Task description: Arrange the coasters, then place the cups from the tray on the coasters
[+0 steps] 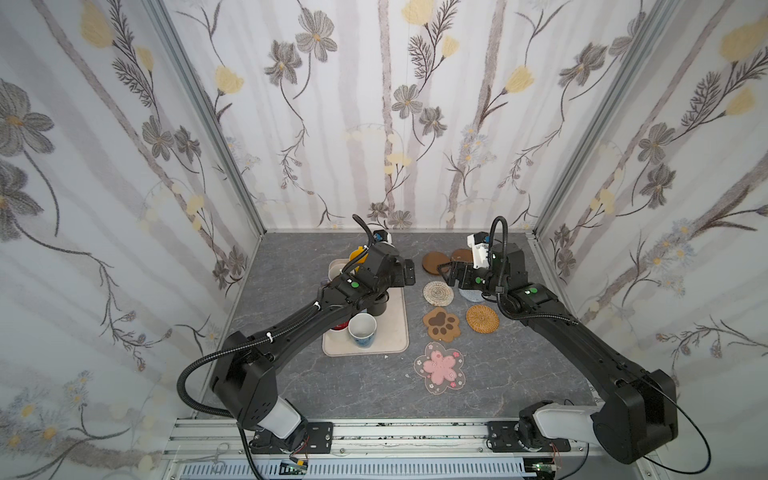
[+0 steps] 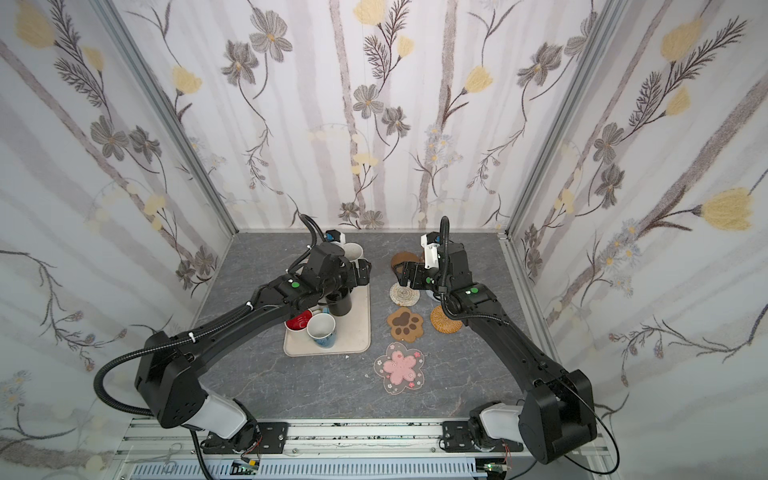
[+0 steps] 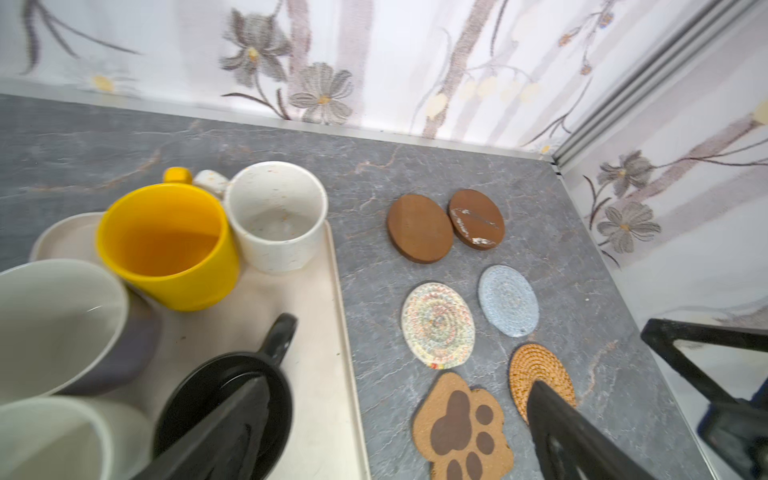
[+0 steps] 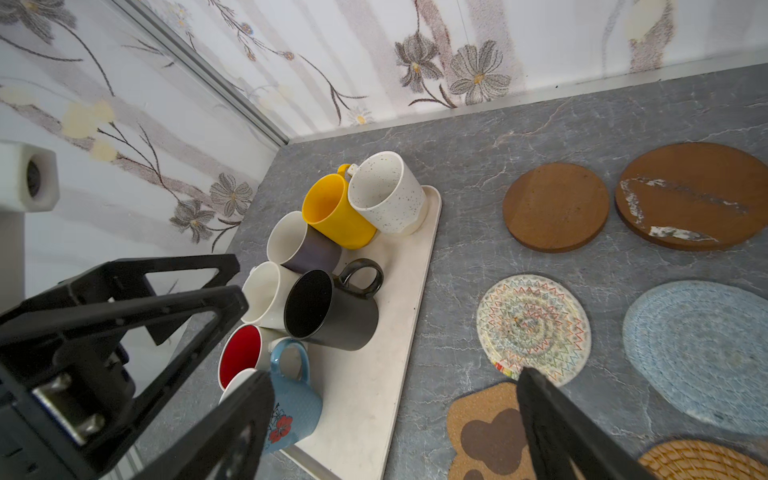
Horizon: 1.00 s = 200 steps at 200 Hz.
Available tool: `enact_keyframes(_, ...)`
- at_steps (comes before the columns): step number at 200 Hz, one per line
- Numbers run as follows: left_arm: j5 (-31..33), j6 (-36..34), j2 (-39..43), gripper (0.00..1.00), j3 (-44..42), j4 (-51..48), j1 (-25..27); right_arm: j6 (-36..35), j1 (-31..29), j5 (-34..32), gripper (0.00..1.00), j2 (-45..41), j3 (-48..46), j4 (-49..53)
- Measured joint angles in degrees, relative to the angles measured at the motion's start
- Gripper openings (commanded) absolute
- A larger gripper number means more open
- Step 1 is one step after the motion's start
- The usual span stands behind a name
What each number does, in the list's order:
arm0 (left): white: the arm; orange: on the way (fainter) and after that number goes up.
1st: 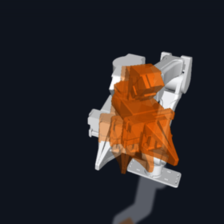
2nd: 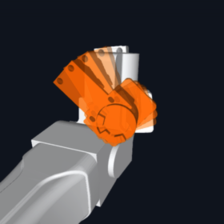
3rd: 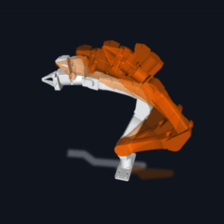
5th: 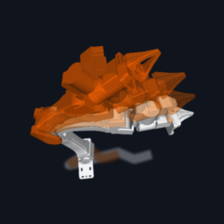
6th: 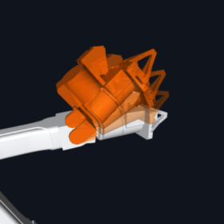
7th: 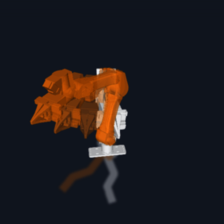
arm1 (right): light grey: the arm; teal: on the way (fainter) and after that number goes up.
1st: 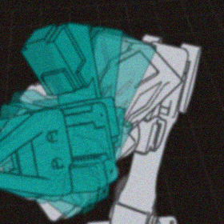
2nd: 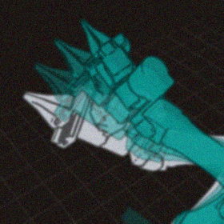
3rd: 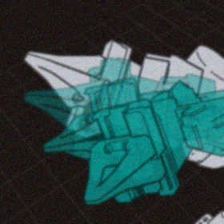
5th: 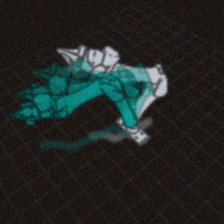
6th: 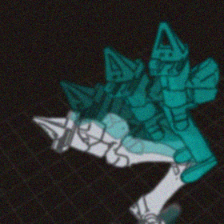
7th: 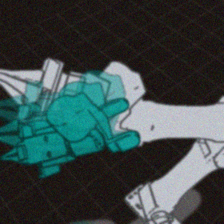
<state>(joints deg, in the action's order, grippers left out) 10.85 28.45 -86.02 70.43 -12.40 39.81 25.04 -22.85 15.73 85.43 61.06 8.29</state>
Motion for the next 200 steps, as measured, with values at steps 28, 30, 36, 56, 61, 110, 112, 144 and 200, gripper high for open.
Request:
enact_keyframes(28, 2.45, 2.80, 6.32, 1.00, -7.63, 0.24, -3.58, 0.02, -2.84, -2.80, 1.00, 6.14, 4.26, 0.59)
enact_keyframes(30, 2.56, 3.15, 6.95, 1.00, -8.44, 0.35, -4.07, 0.13, -3.13, -3.08, 1.00, 6.93, 4.79, 0.72)
enact_keyframes(36, 2.84, 3.63, 8.20, 1.00, -9.90, 0.24, -4.74, 0.44, -3.65, -3.74, 1.00, 8.76, 5.88, 0.90)
enact_keyframes(56, 4.02, 6.05, 14.25, 1.00, -16.61, 1.07, -7.39, 1.42, -5.03, -4.63, 1.00, 13.27, 8.55, 2.14)
enact_keyframes(61, 4.09, 6.32, 15.13, 1.00, -17.55, 1.38, -7.56, 1.49, -5.33, -5.20, 1.00, 14.25, 9.25, 2.29)
enact_keyframes(110, 4.96, 9.09, 25.27, 1.00, -28.24, 3.80, -10.40, 4.96, -6.91, -8.13, 1.00, 23.76, 18.27, 5.79)
enact_keyframes(112, 4.96, 9.11, 25.51, 1.00, -28.57, 3.85, -10.56, 5.01, -7.02, -8.24, 1.00, 24.04, 18.58, 6.01)
enact_keyframes(144, 4.94, 9.49, 27.08, 1.00, -32.13, 4.79, -12.20, 6.05, -8.55, -9.64, 1.00, 29.16, 24.79, 11.10)
enact_keyframes(200, 5.38, 9.53, 29.27, 1.00, -36.24, 5.88, -13.57, 6.45, -10.34, -11.56, 1.00, 33.64, 31.63, 16.06)
